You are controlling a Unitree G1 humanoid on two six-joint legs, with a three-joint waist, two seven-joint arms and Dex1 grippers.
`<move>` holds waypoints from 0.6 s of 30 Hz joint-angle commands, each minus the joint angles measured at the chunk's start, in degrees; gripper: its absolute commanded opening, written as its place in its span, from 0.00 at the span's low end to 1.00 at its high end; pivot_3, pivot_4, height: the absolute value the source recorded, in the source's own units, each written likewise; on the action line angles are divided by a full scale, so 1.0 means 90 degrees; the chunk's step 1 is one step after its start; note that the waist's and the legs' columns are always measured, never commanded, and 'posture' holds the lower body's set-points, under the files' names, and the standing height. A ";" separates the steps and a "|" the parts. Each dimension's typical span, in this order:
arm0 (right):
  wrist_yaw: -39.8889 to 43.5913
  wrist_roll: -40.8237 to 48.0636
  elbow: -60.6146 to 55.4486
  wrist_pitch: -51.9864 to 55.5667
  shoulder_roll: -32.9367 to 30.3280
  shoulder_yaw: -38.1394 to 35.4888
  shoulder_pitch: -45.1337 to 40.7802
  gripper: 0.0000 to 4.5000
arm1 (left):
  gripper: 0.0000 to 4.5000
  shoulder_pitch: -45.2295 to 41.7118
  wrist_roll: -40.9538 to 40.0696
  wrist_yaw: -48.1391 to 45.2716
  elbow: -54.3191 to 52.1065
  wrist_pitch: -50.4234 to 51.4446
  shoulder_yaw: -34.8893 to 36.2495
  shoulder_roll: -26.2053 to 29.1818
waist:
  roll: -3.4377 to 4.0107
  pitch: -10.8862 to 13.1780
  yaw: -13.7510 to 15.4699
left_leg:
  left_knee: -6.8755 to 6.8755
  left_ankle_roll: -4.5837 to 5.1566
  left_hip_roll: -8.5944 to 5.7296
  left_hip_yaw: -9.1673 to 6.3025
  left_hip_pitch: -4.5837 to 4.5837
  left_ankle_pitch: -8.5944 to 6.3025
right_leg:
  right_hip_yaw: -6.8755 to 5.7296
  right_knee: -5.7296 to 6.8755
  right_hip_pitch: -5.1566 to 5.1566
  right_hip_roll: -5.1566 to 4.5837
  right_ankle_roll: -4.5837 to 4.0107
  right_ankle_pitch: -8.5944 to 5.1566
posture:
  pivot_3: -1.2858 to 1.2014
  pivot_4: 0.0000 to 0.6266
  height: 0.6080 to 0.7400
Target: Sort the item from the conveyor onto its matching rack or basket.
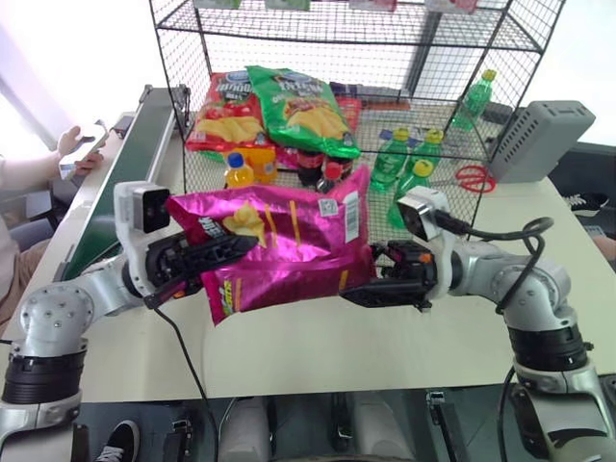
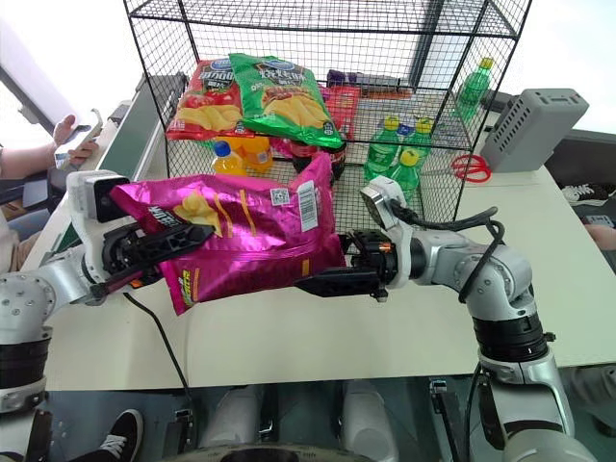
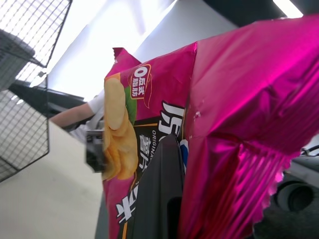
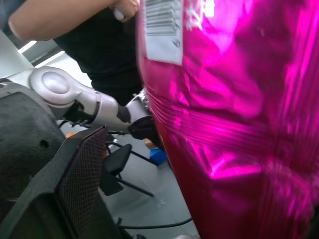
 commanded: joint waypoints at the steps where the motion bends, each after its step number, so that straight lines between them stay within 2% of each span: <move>1: 0.0006 0.0037 -0.0176 0.0034 -0.0038 0.0107 -0.0080 0.88 | 0.00 -0.0056 0.0093 -0.0092 -0.0105 -0.0070 0.0214 -0.0069 | 0.0000 0.0000 -0.0004 | 0.0000 0.0000 0.0000 -0.0001 0.0000 0.0000 | 0.0000 0.0000 0.0000 0.0000 0.0000 0.0000 | 0.52 0.24 1.00; 3: 0.0092 -0.0173 -0.0202 -0.0097 -0.0069 0.0262 -0.0066 0.71 | 0.00 -0.0029 0.0258 -0.0092 -0.0155 -0.0173 0.0236 -0.0162 | 0.0000 0.0000 -0.0003 | 0.0000 0.0000 0.0000 0.0000 0.0000 0.0000 | 0.0000 0.0000 0.0000 0.0000 0.0000 0.0000 | 0.52 0.24 1.00; 8: 0.0199 -0.0534 -0.0201 -0.0377 -0.0137 0.0458 0.0025 0.15 | 0.00 -0.0032 0.0421 0.0015 -0.0163 -0.0241 0.0355 -0.0274 | -0.0001 0.0000 0.0002 | 0.0000 0.0000 -0.0001 -0.0001 -0.0002 0.0000 | 0.0000 -0.0001 0.0000 0.0000 0.0000 0.0000 | 0.52 0.24 1.00; 9: 0.0203 -0.0597 -0.0181 -0.0446 -0.0149 0.0457 0.0034 0.07 | 0.00 -0.0010 0.0517 0.0065 -0.0177 -0.0245 0.0365 -0.0240 | -0.0001 0.0000 0.0002 | 0.0000 0.0000 -0.0001 -0.0001 -0.0002 0.0000 | 0.0000 -0.0001 0.0000 0.0000 0.0000 0.0000 | 0.52 0.24 1.00; 12: 0.0319 -0.0932 -0.0097 -0.0823 -0.0244 0.0445 0.0100 0.05 | 0.19 0.0119 0.0584 -0.0015 -0.0154 -0.0105 0.0451 -0.0043 | 0.0000 0.0000 0.0002 | 0.0000 0.0000 -0.0001 -0.0001 -0.0003 0.0000 | 0.0000 -0.0002 0.0000 0.0000 0.0000 0.0000 | 0.52 0.24 1.00; 15: 0.0308 -0.1128 -0.0033 -0.1109 -0.0320 0.0299 0.0203 0.05 | 0.52 0.0235 0.0926 -0.0073 -0.0206 -0.0352 0.0555 -0.0018 | 0.0000 0.0000 0.0003 | 0.0000 0.0000 -0.0001 -0.0001 -0.0003 0.0000 | -0.0001 -0.0004 0.0000 0.0000 0.0000 0.0000 | 0.52 0.24 1.00; 18: 0.0140 -0.1345 -0.0225 -0.1643 -0.0502 -0.0229 0.0581 0.05 | 0.84 0.0516 0.1321 -0.0237 -0.0298 -0.0562 0.0672 0.0121 | 0.0000 0.0000 0.0004 | 0.0000 0.0000 0.0000 -0.0001 -0.0003 0.0000 | -0.0001 -0.0005 0.0000 0.0000 0.0000 0.0000 | 0.52 0.24 1.00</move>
